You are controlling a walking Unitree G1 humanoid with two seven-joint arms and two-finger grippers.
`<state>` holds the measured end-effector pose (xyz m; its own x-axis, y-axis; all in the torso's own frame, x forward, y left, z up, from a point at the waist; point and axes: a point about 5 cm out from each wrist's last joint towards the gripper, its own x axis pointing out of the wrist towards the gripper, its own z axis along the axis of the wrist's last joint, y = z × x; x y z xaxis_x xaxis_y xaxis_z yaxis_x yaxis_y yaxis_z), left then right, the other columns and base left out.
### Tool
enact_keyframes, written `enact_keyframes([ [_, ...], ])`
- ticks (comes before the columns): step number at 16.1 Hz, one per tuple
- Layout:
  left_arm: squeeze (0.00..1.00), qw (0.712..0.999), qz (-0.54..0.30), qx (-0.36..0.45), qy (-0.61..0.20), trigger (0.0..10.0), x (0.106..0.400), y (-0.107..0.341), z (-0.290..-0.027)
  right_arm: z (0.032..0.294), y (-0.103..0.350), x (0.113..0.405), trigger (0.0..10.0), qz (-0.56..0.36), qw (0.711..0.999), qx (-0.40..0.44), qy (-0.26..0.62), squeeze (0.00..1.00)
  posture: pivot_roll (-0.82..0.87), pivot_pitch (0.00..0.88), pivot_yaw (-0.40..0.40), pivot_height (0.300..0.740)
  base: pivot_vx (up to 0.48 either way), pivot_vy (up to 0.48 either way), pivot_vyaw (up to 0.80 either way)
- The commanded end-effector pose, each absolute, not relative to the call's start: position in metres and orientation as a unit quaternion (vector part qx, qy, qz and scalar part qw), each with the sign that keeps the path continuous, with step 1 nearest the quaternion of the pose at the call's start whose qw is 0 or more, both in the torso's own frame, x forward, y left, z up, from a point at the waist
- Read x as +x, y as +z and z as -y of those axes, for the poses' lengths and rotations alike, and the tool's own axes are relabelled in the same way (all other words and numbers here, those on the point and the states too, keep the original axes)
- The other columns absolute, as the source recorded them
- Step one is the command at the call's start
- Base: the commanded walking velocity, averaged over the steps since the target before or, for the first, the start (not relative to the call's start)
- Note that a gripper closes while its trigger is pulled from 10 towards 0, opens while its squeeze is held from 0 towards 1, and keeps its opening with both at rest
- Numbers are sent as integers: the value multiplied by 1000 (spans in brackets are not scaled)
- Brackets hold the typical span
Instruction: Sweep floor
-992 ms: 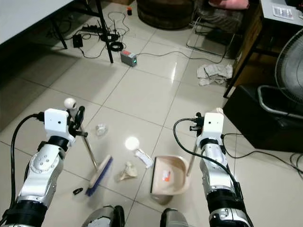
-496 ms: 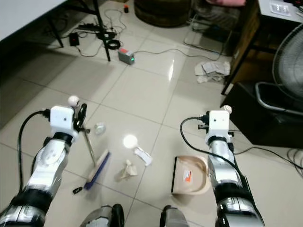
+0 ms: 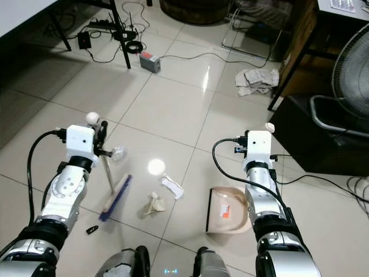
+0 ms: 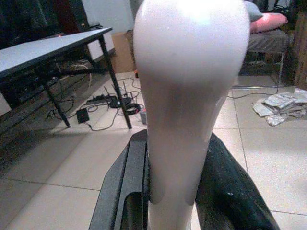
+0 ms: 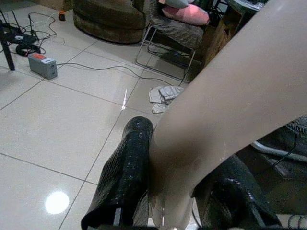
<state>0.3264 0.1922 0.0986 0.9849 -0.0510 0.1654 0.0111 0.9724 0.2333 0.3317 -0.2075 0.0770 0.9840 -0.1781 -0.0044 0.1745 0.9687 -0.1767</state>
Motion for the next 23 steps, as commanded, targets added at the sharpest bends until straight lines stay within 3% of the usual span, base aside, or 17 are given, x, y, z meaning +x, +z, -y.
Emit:
enact_keyframes([
  [1,0,990,88,113,9,10000,322,97,-203,209,84,337,10000,-1,993,-81,-82,0,-15,172,-25,740,0,0,0],
  [6,0,990,80,109,-45,10000,317,99,-192,208,86,335,10000,-2,997,-64,-52,0,3,168,4,740,0,0,0],
  [13,0,991,96,87,-30,10000,306,105,-195,206,84,309,10000,23,998,-34,-54,0,-12,166,7,740,0,0,0],
  [19,0,992,91,81,-31,10000,302,103,-188,205,80,308,10000,1,998,-23,-53,0,-15,151,14,740,0,0,0],
  [23,0,991,84,88,-53,10000,305,107,-190,206,69,299,10000,-19,997,-3,-75,0,-9,152,43,740,0,88,-800],
])
